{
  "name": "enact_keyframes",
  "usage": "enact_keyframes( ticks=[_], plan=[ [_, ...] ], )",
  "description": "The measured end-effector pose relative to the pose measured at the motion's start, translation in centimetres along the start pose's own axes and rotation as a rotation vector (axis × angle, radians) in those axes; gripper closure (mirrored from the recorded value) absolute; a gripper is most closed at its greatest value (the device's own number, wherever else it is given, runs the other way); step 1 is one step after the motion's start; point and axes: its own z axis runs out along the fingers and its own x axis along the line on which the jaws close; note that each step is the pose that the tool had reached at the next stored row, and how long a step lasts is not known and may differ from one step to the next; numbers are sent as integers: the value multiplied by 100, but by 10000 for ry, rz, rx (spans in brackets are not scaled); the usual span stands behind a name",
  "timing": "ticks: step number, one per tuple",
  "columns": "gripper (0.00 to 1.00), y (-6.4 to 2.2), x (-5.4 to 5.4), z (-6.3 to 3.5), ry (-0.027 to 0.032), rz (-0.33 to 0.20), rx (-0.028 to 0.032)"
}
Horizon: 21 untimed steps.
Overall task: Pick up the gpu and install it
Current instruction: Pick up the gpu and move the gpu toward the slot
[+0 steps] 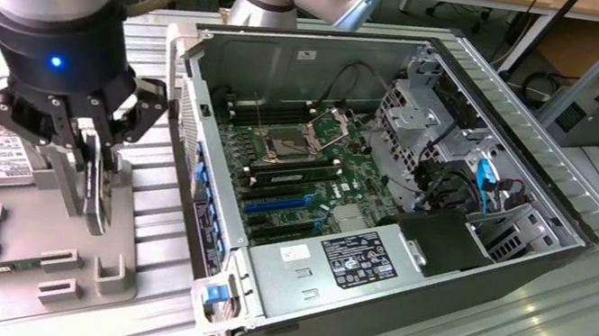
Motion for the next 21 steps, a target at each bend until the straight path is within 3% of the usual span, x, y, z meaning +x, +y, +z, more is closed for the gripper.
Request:
enact_keyframes(
  ticks=[1,7,12,18,21],
  plan=[
    [73,5,-2,-90,0,0,5],
    [73,20,-9,-397,-2,0,6],
    [73,39,-19,-800,-1,0,18],
    [73,53,-25,-1086,-2,-1,36],
    [73,57,-27,-1172,-1,-1,37]
  ],
)
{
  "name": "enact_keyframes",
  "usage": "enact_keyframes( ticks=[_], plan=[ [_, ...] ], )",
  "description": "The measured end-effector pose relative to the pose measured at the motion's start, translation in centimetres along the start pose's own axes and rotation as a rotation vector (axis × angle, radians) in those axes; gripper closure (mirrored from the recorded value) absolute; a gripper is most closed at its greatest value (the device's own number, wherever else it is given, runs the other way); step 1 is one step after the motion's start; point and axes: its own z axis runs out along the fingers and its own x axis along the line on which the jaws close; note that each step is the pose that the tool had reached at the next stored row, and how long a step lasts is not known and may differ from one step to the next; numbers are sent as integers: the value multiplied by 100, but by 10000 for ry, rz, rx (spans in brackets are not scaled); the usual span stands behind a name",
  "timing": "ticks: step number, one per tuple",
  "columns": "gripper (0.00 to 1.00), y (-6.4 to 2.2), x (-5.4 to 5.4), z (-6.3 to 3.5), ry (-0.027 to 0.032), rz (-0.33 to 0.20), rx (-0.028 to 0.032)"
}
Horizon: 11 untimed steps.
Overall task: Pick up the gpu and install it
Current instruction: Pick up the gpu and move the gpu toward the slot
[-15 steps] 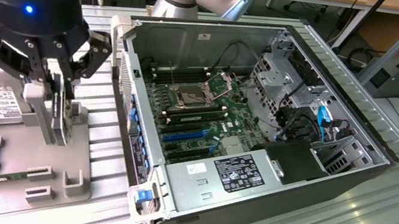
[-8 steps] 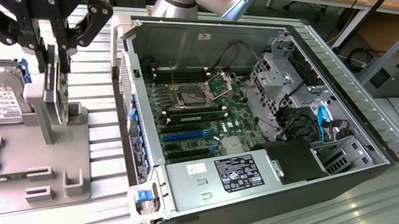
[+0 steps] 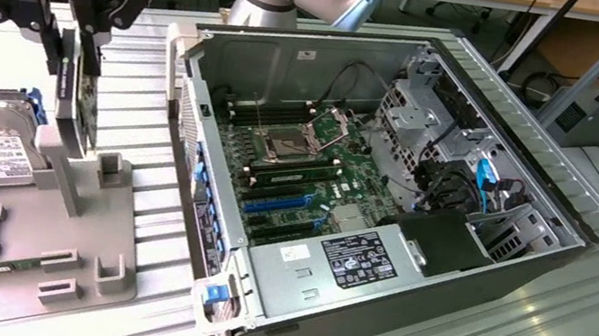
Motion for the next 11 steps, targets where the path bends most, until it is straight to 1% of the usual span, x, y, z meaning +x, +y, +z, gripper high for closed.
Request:
enact_keyframes(
  ticks=[1,7,11],
  plan=[
    [73,1,0,-15,-1,0,1],
    [73,6,-3,-17,1,0,6],
    [73,20,-143,-12,1,-4,5]
  ],
)
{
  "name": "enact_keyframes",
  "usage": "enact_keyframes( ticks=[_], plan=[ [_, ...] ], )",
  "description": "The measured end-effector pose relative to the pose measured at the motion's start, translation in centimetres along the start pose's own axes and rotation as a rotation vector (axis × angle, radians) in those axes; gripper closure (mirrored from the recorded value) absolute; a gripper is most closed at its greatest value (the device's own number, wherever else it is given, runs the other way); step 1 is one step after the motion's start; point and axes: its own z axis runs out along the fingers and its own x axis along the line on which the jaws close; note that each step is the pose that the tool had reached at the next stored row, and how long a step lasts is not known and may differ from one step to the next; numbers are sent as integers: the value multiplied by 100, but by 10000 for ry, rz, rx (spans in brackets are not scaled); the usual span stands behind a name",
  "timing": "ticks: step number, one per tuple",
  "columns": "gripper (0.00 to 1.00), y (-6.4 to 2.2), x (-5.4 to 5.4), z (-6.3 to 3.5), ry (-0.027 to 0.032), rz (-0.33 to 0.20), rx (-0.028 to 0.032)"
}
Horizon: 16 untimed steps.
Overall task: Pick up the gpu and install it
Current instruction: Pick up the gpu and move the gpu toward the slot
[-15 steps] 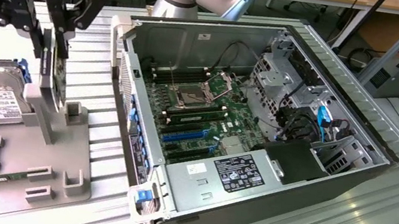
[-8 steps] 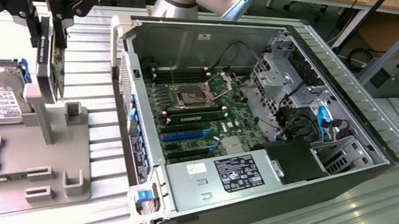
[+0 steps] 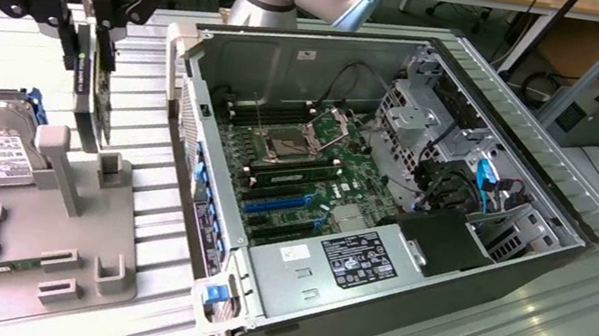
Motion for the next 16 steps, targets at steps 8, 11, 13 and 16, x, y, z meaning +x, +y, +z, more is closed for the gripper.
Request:
enact_keyframes(
  ticks=[8,11,13,16],
  plan=[
    [73,18,-396,11,-1,-5,-1],
    [73,25,-553,15,-1,-5,-1],
    [73,29,-652,17,0,-5,-1],
    [73,40,-904,23,0,-5,-1]
  ],
)
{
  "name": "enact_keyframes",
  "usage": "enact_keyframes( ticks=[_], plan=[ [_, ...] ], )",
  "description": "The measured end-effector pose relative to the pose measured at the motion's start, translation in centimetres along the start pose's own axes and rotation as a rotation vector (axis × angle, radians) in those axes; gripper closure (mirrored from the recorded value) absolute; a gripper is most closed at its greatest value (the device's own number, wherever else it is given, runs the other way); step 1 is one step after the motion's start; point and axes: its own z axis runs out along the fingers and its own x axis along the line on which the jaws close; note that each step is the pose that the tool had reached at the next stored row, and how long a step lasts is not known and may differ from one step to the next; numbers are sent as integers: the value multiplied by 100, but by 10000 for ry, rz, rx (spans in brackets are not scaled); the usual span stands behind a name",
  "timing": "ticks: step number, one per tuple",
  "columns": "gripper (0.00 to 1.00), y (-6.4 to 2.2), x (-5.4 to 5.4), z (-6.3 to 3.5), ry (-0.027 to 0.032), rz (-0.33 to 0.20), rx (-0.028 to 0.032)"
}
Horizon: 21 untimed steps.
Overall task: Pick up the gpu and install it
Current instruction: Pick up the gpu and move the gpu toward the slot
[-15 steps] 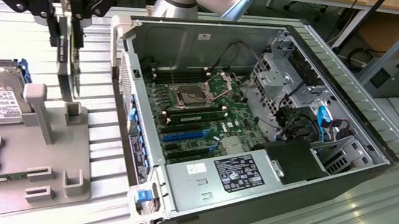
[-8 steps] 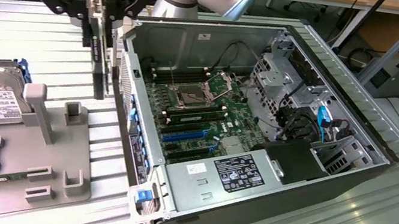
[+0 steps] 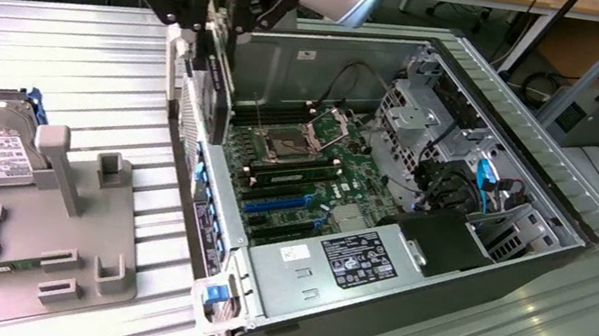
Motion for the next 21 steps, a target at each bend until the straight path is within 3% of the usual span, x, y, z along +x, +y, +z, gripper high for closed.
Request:
enact_keyframes(
  ticks=[11,15,20,21],
  plan=[
    [73,33,-525,14,0,-7,0],
    [73,52,-793,21,0,-10,0],
    [73,95,-1253,34,1,-34,-1],
    [73,100,-1297,35,1,-37,-1]
  ],
)
